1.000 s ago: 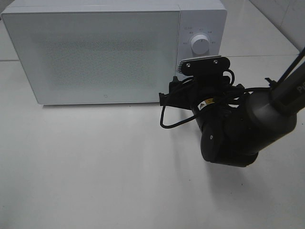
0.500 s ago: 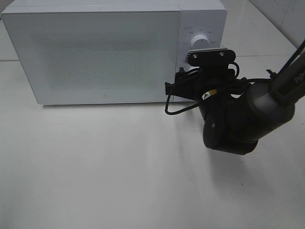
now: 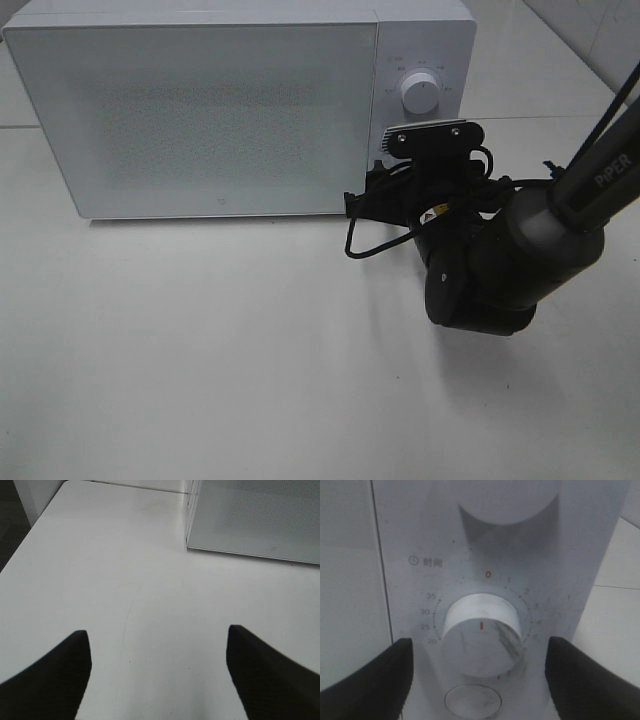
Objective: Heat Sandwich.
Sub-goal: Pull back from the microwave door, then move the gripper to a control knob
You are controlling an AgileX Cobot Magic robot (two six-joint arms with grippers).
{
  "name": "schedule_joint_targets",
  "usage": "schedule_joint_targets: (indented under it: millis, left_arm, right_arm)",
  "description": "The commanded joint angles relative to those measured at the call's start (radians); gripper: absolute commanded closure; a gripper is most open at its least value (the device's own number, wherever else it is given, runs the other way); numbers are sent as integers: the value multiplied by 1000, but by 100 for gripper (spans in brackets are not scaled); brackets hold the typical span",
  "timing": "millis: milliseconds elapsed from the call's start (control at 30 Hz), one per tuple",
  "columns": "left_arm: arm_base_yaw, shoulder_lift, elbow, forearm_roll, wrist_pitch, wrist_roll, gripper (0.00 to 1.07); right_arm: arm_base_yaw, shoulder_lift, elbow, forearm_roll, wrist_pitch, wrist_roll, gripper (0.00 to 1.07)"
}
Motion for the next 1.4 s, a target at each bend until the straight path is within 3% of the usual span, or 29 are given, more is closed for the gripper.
schedule_joint_targets:
  millis: [33,867,967,1000,1033,1167,1400]
  left_arm:
    - [2,-23,1,-1,-13,-6,35]
    - [2,-23,1,-1,-13,-6,35]
    - [2,-23,1,-1,-13,-6,35]
    - [2,-23,1,-1,-13,-6,35]
    - [2,-23,1,-1,-13,-6,35]
    - [2,-23,1,-1,-13,-6,35]
    - [2,-23,1,-1,-13,-6,35]
  right_arm:
    - [-4,-3,-10,-16,-162,3,38]
    - [-4,-6,-57,-30,-189,5,43]
    - [-4,-6,-57,-29,-189,5,53]
    - [-4,-6,-57,-29,-189,6,66]
    - [-4,-6,-57,-29,-189,6,66]
    - [-4,-13,-57,-31,-190,-3,107]
    - [-3,-15,-57,-31,-190,-1,107]
